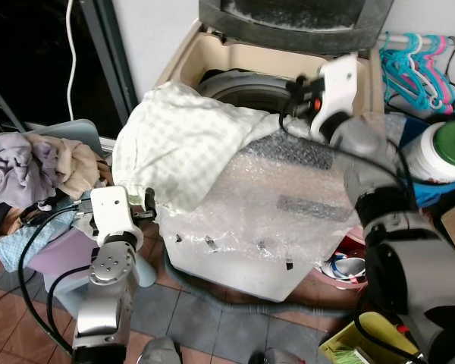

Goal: Clothes washing

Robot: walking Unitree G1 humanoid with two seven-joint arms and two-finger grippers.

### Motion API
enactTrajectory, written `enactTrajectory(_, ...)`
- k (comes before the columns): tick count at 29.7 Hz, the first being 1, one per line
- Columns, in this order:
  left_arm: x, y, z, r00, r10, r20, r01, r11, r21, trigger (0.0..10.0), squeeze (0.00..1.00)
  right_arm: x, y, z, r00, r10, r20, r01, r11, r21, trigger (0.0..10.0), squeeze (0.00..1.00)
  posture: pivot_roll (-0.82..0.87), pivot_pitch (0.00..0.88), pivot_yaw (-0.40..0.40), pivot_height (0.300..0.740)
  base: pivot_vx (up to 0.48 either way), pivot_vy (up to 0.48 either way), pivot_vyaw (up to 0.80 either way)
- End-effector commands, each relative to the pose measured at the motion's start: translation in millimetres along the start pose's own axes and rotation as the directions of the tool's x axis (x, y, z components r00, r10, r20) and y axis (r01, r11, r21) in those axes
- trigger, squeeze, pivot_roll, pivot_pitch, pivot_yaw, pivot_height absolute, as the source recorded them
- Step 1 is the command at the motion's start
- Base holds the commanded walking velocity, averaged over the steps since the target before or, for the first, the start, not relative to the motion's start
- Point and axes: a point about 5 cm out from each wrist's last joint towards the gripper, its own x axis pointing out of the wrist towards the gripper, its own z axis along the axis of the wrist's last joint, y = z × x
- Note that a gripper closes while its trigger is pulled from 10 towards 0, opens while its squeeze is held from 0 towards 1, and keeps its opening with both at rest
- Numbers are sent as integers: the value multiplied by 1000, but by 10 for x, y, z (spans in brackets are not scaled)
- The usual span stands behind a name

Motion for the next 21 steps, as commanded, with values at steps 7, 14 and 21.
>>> enactTrajectory(7,7,-88,209,992,-109,67,107,994,36,10000,0,-219,153,108,996,-10,88,15,998,-64,10000,1000,-15,0,65,740,0,40,765)
enactTrajectory(14,-55,-129,132,990,-134,43,132,991,34,10000,0,-493,218,-43,978,-201,56,201,980,-1,10000,1000,-10,0,48,740,0,290,757)
enactTrajectory(21,-50,-144,129,990,-139,39,138,990,30,10000,0,-618,246,-100,925,-379,24,378,925,26,10000,1000,-12,0,52,740,0,433,71)
